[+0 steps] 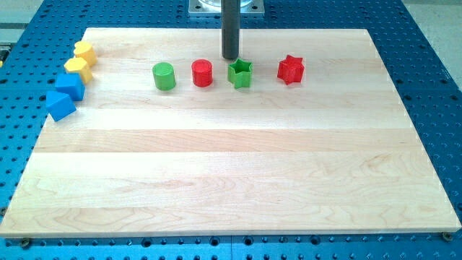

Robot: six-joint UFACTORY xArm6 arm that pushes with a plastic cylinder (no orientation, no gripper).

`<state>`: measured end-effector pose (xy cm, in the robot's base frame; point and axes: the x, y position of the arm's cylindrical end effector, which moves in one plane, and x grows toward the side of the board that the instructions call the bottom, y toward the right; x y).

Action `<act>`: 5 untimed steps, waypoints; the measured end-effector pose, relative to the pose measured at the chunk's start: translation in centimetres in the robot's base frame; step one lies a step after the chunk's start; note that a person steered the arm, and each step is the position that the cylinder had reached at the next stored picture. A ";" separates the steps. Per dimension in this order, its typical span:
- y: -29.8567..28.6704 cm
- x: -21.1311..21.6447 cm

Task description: Slide the red star to the bottom right of the green star

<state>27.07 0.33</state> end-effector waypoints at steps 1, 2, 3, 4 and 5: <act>0.0 0.0; -0.3 -0.8; -1.9 -4.3; -4.3 -5.8; -8.0 -5.8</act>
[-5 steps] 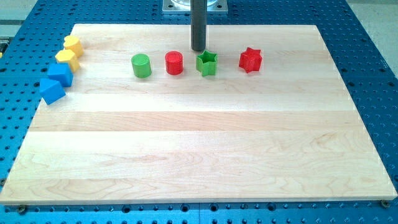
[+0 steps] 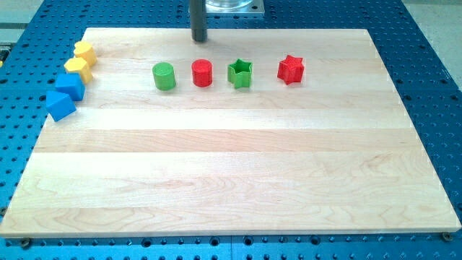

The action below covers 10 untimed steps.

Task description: Slide the red star to the bottom right of the green star

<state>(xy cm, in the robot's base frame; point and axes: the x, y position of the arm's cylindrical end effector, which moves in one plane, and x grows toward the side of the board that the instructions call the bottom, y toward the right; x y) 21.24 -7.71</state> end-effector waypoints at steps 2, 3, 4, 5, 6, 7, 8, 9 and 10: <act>-0.4 1.4; -3.5 0.8; -8.8 0.6; -11.4 0.6; -16.0 0.6; -16.3 1.0; -9.1 3.4; -2.7 4.3; -2.2 4.3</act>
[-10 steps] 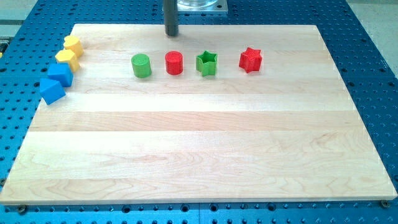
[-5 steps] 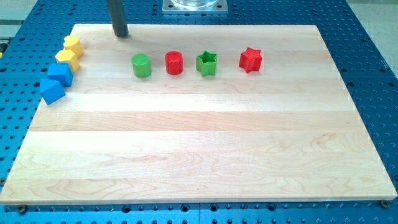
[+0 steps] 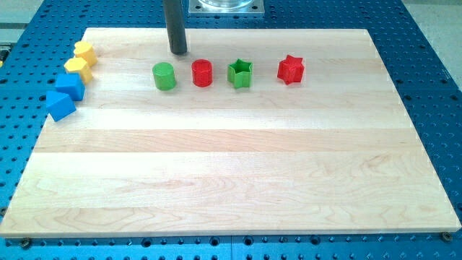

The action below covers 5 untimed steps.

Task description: Slide the red star to the bottom right of the green star

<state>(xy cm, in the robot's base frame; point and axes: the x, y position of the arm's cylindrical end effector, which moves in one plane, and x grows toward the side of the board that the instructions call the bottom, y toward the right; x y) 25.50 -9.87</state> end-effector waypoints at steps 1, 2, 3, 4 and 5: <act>2.3 0.0; 9.5 0.0; 15.3 0.2; 17.4 1.2; 20.5 2.6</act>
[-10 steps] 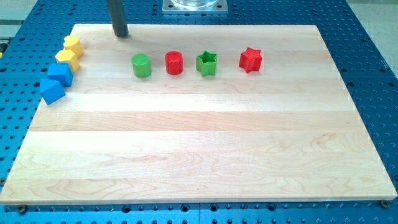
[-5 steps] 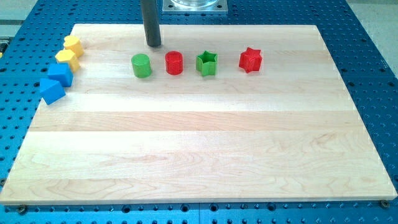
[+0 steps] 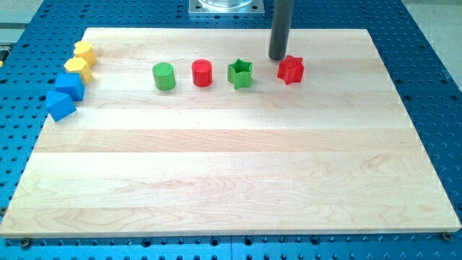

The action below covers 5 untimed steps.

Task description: Slide the red star to the bottom right of the green star

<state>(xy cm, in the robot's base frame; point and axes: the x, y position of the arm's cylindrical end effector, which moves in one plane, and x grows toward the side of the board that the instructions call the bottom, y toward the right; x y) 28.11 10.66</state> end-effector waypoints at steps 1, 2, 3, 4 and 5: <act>0.6 2.6; 1.0 6.3; 0.7 8.6; -1.4 9.0; -2.2 8.5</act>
<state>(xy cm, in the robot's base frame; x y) 36.58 8.44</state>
